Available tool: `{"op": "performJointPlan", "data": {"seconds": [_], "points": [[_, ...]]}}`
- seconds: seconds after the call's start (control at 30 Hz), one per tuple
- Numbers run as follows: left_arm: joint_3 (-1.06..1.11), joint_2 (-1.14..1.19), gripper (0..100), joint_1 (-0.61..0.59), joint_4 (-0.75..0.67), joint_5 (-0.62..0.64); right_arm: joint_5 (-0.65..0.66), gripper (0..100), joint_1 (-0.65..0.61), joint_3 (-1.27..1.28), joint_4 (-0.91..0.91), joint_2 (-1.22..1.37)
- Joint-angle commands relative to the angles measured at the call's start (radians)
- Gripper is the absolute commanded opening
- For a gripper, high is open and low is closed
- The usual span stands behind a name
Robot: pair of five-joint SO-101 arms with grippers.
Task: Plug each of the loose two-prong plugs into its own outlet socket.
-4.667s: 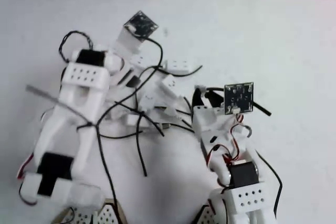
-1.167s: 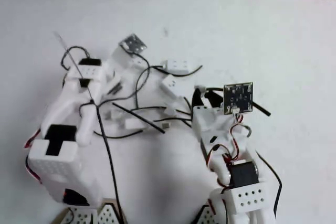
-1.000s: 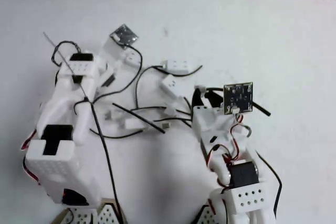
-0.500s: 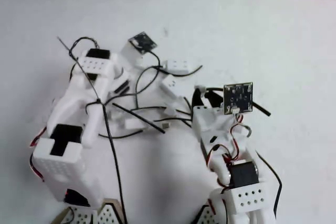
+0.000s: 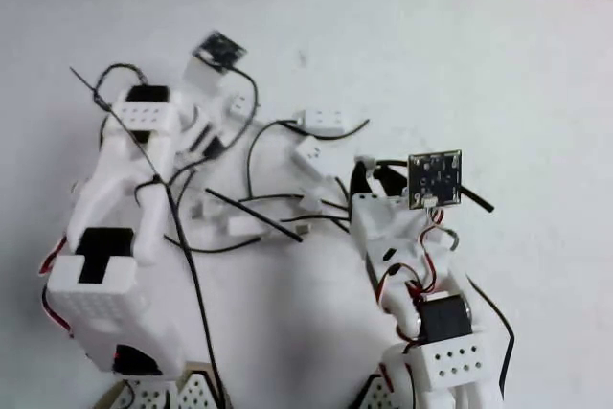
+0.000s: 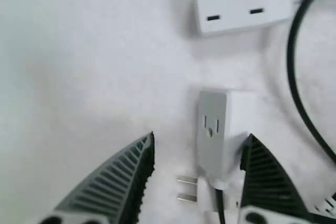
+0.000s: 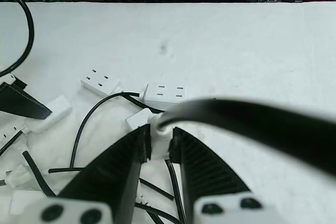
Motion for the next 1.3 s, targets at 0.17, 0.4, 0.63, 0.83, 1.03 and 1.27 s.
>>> {"op": "performJointPlan", "data": {"seconds": [0.17, 0.4, 0.63, 0.83, 1.03, 1.27], "points": [[-0.094, -0.004, 27, -0.084, -0.040, 0.017, -0.002, 1.7, 0.004, -0.006, -0.015, 0.004], [-0.173, 0.137, 26, -0.124, -0.054, 0.021, -0.002, 1.7, 0.004, -0.006, -0.015, 0.004], [-0.450, 0.160, 24, -0.096, 0.250, 0.026, -0.002, 1.7, 0.004, -0.006, -0.015, 0.004], [-0.580, 0.160, 24, 0.030, 0.488, 0.028, -0.002, 1.7, 0.004, -0.006, -0.015, 0.004], [-0.528, 0.170, 24, 0.108, 0.519, 0.028, -0.002, 1.7, 0.004, -0.006, -0.015, 0.004], [-0.299, 0.170, 24, 0.104, 0.281, 0.020, -0.002, 1.7, 0.004, -0.006, -0.015, 0.004]]}}
